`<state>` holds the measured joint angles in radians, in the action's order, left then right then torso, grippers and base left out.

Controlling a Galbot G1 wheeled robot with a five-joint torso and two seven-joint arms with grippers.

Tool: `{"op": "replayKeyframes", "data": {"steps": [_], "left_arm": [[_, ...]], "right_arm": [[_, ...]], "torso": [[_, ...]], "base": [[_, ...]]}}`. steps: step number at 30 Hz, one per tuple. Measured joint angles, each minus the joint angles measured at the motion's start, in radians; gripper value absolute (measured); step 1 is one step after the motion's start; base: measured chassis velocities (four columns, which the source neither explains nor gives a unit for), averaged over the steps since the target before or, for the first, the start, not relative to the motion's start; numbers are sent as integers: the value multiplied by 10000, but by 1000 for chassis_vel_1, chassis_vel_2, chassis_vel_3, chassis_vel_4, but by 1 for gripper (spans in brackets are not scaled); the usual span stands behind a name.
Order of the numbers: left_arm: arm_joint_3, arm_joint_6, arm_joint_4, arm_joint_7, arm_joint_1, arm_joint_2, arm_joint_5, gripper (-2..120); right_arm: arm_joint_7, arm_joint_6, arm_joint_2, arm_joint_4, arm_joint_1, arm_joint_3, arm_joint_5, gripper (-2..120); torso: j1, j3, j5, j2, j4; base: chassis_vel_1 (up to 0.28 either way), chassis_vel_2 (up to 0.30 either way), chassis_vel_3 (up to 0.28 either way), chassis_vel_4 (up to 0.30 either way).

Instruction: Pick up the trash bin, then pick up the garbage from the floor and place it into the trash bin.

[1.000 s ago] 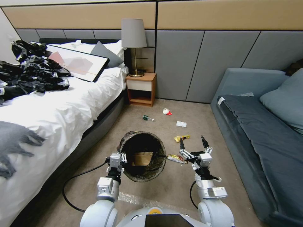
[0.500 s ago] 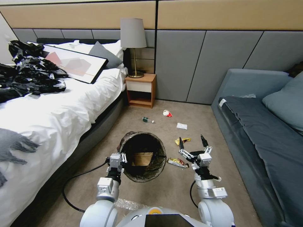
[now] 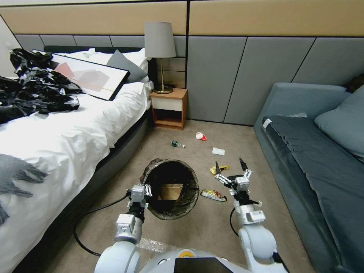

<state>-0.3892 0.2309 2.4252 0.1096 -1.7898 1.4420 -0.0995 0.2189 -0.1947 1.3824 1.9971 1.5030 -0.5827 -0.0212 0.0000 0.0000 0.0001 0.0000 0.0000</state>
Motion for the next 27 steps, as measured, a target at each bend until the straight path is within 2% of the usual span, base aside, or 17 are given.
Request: {"op": "replayKeyframes", "data": {"steps": [9, 12, 13, 16, 17, 20, 24, 27], "left_arm": [[-70, -10, -30, -17, -45, 90, -7, 1], [-97, -10, -50, -22, -49, 104, -18, 1], [-97, -10, -50, -22, -49, 104, -18, 1], [-117, -11, -69, -22, -56, 116, -41, 1], [-117, -11, -69, -22, -56, 116, -41, 1], [-87, -11, -92, -22, -82, 166, -115, 1], [-63, -11, -105, -21, -100, 174, -144, 1], [-56, -11, -110, -17, -151, 175, -192, 1]], "right_arm": [[1416, -58, -868, -2080, -1072, 253, 52, 100], [2172, -303, -1147, -3265, -1533, 439, -163, 100], [2172, -303, -1147, -3265, -1533, 439, -163, 100], [3110, -706, -1387, -4544, -2027, 532, -460, 100], [3110, -706, -1387, -4544, -2027, 532, -460, 100], [3760, -1011, -1516, -5663, -2547, 578, -662, 100], [4088, -1145, -1531, -6100, -2804, 575, -792, 100], [4689, -1405, -1469, -7131, -3349, 503, -1096, 100]], "torso": [[0, 0, 0, 0, 0], [0, 1, 0, 0, 0], [0, 1, 0, 0, 0], [0, 0, 0, 0, 0], [0, 0, 0, 0, 0], [0, 0, 0, 0, -1], [0, 1, -1, 0, 1], [0, 1, -2, 0, -1]], "base": [[0, 0, 0, 0], [0, 0, 0, 0], [0, 0, 0, 0], [0, 0, 0, 0], [0, 0, 0, 0], [0, 0, 0, 0], [0, 0, 0, 0], [0, 0, 0, 0]]}}
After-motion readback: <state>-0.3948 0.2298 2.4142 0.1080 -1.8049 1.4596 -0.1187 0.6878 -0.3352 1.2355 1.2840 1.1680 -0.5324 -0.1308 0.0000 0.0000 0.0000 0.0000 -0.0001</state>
